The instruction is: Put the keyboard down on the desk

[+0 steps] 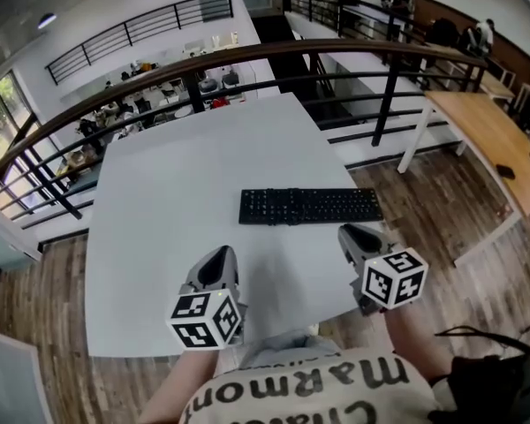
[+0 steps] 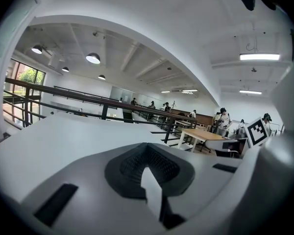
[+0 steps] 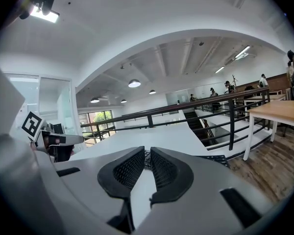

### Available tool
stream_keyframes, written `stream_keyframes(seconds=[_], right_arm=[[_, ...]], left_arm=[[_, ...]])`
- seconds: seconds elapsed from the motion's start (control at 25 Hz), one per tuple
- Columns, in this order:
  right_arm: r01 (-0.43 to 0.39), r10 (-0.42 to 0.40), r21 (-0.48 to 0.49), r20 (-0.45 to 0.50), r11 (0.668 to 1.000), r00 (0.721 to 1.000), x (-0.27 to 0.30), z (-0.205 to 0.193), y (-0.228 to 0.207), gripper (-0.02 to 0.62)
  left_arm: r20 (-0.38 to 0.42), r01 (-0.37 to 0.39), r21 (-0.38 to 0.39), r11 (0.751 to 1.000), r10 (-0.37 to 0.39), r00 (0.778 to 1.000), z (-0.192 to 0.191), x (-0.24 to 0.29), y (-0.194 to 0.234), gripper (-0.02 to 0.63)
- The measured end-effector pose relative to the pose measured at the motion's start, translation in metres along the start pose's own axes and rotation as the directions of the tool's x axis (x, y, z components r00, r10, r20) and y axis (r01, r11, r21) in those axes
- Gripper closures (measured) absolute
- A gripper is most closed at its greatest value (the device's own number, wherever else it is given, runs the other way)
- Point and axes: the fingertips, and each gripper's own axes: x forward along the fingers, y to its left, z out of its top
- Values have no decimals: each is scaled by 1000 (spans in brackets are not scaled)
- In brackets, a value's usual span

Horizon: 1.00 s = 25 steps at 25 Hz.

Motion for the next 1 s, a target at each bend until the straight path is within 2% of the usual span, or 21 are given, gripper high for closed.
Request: stream_keyframes(seconds=[0.36, 1.0], right_arm=[[-16, 18, 48, -49, 999, 999, -22, -32, 8, 543], [-3, 4, 11, -80, 1000, 997, -26, -44, 14, 543]], left_arm=[[-37, -30, -28, 999, 29, 999, -28, -38, 0, 603], [-14, -74, -63, 995, 73, 997, -28, -69, 24, 603]])
